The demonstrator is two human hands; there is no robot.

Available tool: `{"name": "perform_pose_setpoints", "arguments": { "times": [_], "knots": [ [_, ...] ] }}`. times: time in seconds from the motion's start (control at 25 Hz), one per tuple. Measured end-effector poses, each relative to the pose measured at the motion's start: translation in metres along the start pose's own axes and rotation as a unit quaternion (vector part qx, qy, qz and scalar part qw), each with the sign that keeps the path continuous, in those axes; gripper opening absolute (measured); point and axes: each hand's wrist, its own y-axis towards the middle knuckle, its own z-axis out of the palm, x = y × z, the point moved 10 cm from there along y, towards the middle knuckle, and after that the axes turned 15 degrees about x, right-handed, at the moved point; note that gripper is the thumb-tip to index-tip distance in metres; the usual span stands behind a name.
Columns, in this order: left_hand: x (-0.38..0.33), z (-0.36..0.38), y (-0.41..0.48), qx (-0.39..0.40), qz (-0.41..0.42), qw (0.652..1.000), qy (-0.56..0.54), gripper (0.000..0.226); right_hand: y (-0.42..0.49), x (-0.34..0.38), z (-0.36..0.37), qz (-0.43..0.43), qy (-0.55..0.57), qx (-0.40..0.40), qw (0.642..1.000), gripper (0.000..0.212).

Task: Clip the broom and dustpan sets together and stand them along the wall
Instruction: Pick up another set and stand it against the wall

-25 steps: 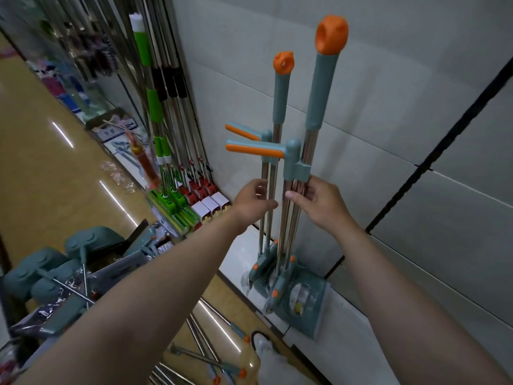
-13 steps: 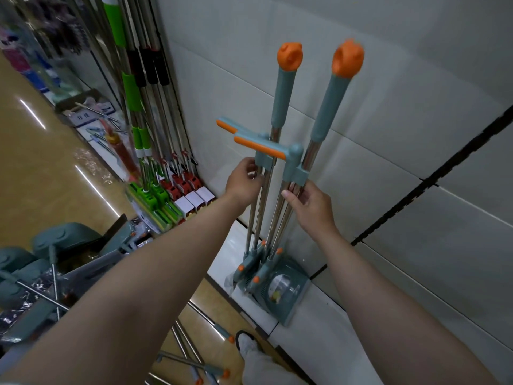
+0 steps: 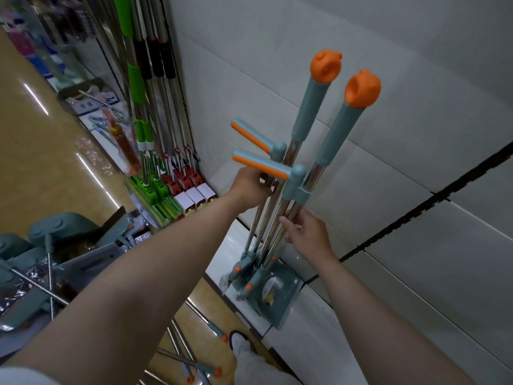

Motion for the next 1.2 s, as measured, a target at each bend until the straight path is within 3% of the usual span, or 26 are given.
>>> {"name": "perform_pose_setpoints", "arguments": {
  "times": [0.2,0.44,0.76,0.92,1.08,1.2],
  "knots": [
    [0.010,-0.012,-0.006,-0.026,0.026,0.999,-0.024,0.037,-0.015,-0.013,-0.005,0.003,-0.006,-0.080,0.997,0.012],
    [0.016,-0.014,-0.011,-0.011,0.009,0.999,-0.039,0.042,-0.018,-0.014,-0.009,0.031,-0.053,-0.083,0.995,0.019],
    [0.009,-0.009,-0.028,0.049,0.017,0.978,-0.202,0.040,-0.035,-0.029,-0.028,0.041,-0.037,-0.149,0.987,0.021],
    [-0.018,-0.018,-0.027,0.043,0.065,0.947,-0.311,0.036,-0.024,-0.022,-0.027,0.038,-0.034,-0.109,0.993,0.020],
    [-0.024,-0.022,-0.016,0.038,0.067,0.929,-0.362,0.038,-0.014,-0.022,-0.014,0.029,0.071,-0.074,0.994,0.010],
    [-0.020,-0.018,-0.012,0.043,0.079,0.920,-0.381,0.039,-0.011,-0.004,-0.020,-0.015,0.213,-0.110,0.971,0.018]
  ]
}}
